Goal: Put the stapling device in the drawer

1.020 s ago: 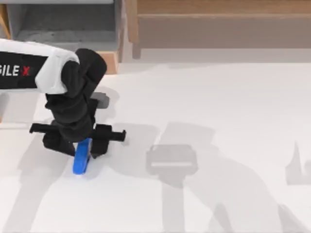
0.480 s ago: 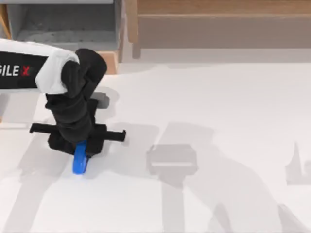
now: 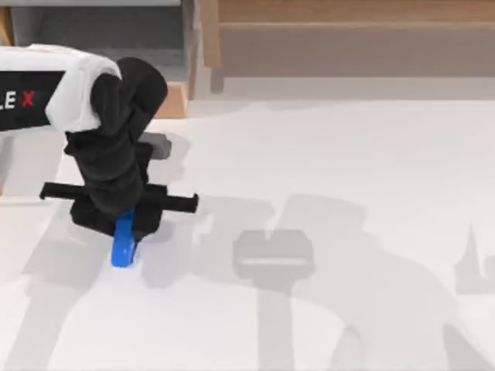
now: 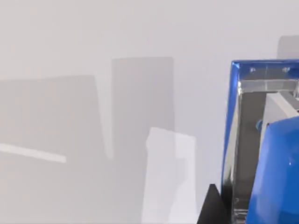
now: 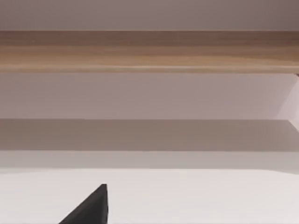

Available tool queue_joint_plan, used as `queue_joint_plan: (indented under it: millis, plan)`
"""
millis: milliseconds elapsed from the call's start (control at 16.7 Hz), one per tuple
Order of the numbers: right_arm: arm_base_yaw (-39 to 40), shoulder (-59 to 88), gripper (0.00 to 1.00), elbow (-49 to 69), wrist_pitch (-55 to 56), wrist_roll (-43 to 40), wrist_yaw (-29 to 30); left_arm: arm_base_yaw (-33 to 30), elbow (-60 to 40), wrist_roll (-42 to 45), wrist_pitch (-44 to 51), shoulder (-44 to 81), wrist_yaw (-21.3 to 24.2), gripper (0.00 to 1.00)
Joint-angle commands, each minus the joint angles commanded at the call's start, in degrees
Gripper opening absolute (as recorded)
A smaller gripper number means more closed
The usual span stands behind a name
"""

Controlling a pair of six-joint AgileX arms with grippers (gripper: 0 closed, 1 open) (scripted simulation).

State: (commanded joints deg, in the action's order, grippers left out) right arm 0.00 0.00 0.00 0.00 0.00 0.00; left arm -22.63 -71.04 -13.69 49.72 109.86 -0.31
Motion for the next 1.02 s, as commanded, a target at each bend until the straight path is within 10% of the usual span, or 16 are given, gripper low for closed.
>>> queue_joint_plan:
  millis: [480, 1020]
  plan:
    - [0.00, 0.00, 1.00, 0.00, 0.00, 0.00, 0.00, 1.77, -3.64, 3.71, 1.65, -0.68, -1.44, 0.00]
    - [0.00, 0.00, 1.00, 0.00, 0.00, 0.00, 0.00, 20.20, -37.82, 30.21, 14.79, 2.53, -8.73, 0.00]
